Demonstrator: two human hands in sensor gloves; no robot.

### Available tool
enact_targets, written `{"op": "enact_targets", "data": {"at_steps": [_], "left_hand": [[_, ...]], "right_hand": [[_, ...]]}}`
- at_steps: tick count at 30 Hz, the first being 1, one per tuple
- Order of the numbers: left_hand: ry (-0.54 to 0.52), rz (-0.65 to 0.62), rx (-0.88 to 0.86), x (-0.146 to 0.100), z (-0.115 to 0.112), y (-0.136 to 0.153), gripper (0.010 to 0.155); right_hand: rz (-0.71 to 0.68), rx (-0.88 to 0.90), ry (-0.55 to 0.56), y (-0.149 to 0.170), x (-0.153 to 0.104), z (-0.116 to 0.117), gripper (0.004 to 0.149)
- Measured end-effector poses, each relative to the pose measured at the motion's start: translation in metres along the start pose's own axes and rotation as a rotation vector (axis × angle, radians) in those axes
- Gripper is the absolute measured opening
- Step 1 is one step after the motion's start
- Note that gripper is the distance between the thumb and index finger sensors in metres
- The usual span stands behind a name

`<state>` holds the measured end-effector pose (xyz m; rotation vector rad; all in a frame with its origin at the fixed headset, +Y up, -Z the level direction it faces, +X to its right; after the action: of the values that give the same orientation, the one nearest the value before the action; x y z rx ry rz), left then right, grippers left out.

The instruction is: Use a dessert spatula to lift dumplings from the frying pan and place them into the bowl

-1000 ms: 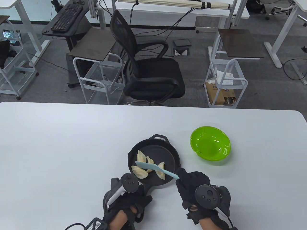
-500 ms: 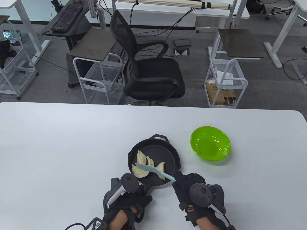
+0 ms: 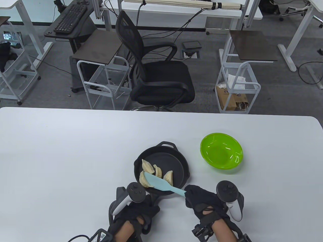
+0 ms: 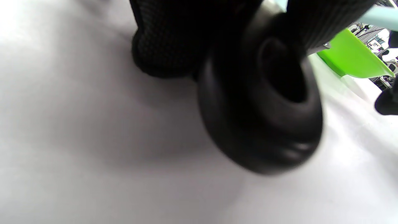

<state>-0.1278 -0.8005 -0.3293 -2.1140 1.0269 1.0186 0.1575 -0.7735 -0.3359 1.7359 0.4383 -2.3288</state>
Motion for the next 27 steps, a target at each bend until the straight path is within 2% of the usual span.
{"op": "enact_targets", "data": {"at_steps": [11, 27], "left_hand": [[-0.001, -0.004, -0.003, 0.000, 0.000, 0.001, 0.077], [-0.001, -0.004, -0.003, 0.000, 0.000, 0.001, 0.077]], "right_hand": [[0.119, 0.234, 0.004, 0.026, -0.001, 0.004, 0.051], [0.158, 0.392, -0.006, 0.035, -0.002, 0.008, 0.051]]}}
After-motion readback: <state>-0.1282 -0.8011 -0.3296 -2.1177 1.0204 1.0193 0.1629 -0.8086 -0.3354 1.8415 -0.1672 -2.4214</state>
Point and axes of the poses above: the tracker on the back of each hand, its own y axis roughly to the little-finger side, its own x axis roughly from the wrist to the fingertips, z = x × y, the point moved 4 cm from there along x, roughly from the wrist to the fingertips, and after that the axes turned 14 degrees about -z, right-handed, at the moved point
